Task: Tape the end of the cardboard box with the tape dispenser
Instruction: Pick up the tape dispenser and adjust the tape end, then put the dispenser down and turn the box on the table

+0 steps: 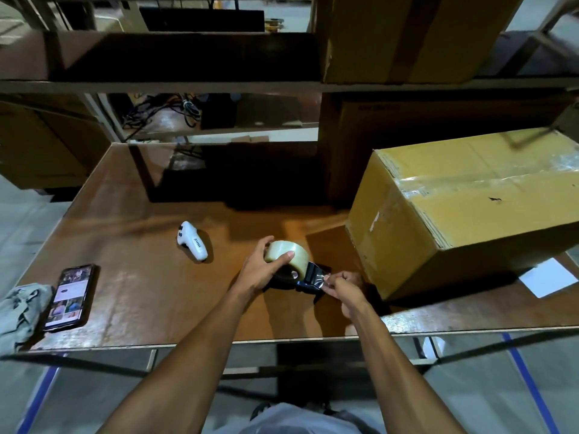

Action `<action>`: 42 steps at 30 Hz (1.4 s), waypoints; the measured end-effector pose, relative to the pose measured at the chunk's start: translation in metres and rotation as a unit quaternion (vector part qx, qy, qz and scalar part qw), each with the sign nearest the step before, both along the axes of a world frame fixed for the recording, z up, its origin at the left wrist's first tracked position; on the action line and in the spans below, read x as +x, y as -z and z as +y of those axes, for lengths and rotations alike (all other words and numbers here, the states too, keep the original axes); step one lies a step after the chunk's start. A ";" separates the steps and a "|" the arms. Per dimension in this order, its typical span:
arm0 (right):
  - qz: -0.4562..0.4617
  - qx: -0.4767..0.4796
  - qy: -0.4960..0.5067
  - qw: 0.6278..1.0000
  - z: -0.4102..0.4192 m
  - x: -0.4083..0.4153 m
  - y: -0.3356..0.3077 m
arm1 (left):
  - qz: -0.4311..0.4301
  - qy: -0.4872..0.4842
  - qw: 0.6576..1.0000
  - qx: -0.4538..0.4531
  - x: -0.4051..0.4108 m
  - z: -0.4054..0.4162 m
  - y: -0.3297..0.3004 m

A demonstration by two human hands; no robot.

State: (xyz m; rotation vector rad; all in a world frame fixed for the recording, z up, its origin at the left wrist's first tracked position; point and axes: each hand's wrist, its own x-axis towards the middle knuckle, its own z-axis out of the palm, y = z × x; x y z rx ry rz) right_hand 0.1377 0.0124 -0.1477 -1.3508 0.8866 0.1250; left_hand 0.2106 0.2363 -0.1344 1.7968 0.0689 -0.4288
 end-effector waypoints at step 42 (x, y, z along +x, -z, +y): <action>-0.110 0.087 0.111 0.984 -0.012 -0.053 -0.002 | -0.074 -0.097 0.992 0.032 -0.030 -0.006 -0.021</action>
